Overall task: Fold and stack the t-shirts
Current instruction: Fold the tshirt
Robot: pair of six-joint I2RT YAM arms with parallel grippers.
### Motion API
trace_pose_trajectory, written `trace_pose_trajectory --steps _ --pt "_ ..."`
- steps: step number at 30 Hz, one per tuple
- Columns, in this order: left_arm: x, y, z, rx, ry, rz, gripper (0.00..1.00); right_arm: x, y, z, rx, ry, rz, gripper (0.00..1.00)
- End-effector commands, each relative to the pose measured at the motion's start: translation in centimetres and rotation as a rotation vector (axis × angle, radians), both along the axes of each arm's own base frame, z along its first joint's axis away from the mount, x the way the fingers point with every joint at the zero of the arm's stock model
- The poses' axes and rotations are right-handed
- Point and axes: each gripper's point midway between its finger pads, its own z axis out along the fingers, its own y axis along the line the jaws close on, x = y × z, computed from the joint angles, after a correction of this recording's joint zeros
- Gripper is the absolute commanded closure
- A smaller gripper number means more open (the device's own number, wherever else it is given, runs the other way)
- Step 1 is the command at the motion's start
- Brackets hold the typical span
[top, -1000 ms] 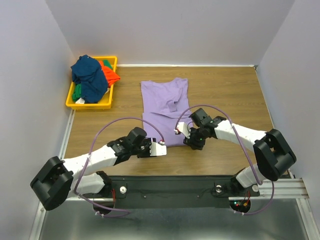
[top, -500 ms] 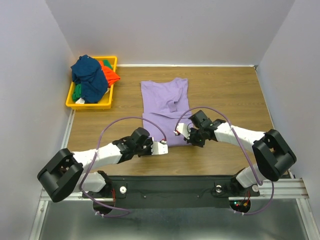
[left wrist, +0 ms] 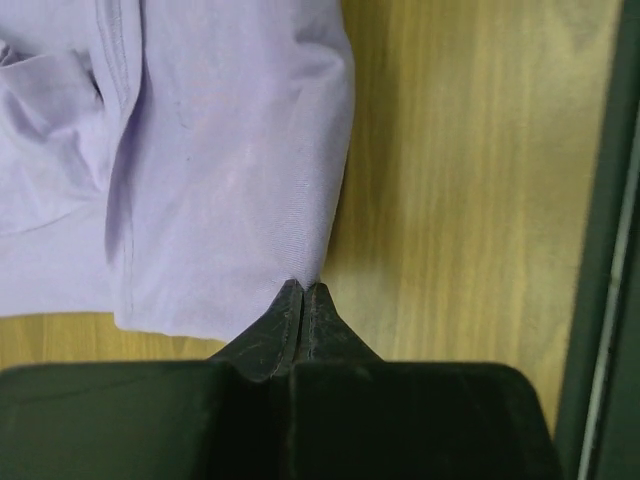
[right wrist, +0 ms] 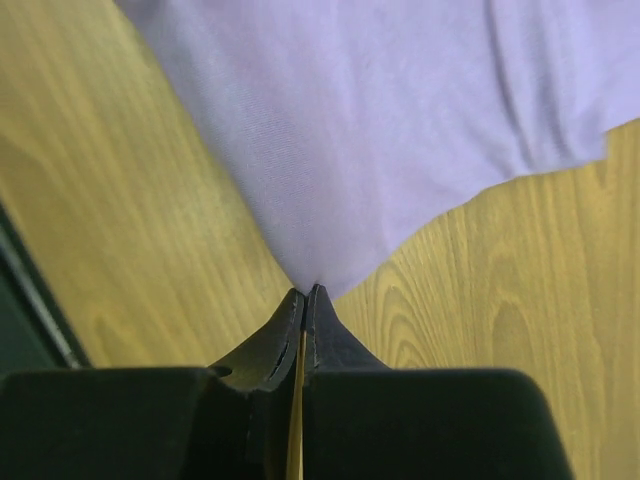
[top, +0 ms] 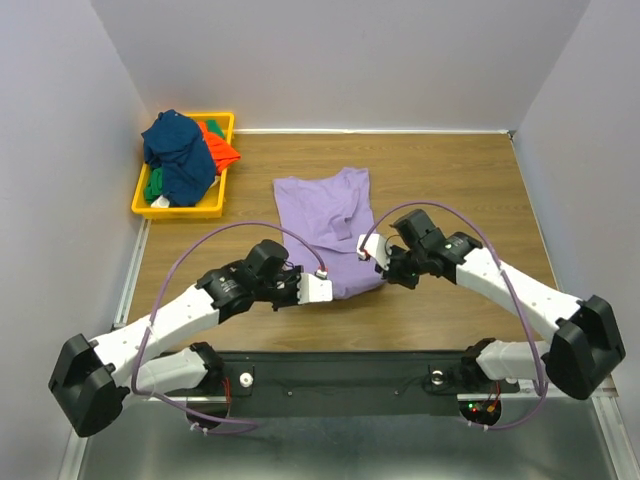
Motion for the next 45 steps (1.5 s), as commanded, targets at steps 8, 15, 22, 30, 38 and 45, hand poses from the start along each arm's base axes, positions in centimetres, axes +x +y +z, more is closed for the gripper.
trace_pose_trajectory --steps 8,15,22,30,38,45 --pt "-7.4 0.9 7.1 -0.108 0.107 -0.254 1.0 -6.3 0.4 7.4 0.146 0.132 0.084 0.99" --pt "-4.2 2.2 10.9 -0.171 0.071 -0.106 1.0 -1.7 0.9 11.7 0.134 -0.052 0.013 0.99" --pt "3.6 5.2 12.0 -0.214 0.034 0.114 1.0 3.4 2.7 11.0 0.088 -0.093 0.001 0.99" --pt "9.3 6.4 11.4 -0.226 0.109 0.236 1.0 8.5 2.6 10.3 0.11 -0.098 -0.043 0.99" --pt "13.7 6.7 10.4 -0.242 0.158 0.313 1.0 13.0 2.2 8.9 0.093 -0.088 -0.061 0.99" --pt "17.3 7.1 8.5 -0.266 0.203 0.398 1.0 17.3 2.0 6.7 0.087 -0.058 -0.071 0.99"
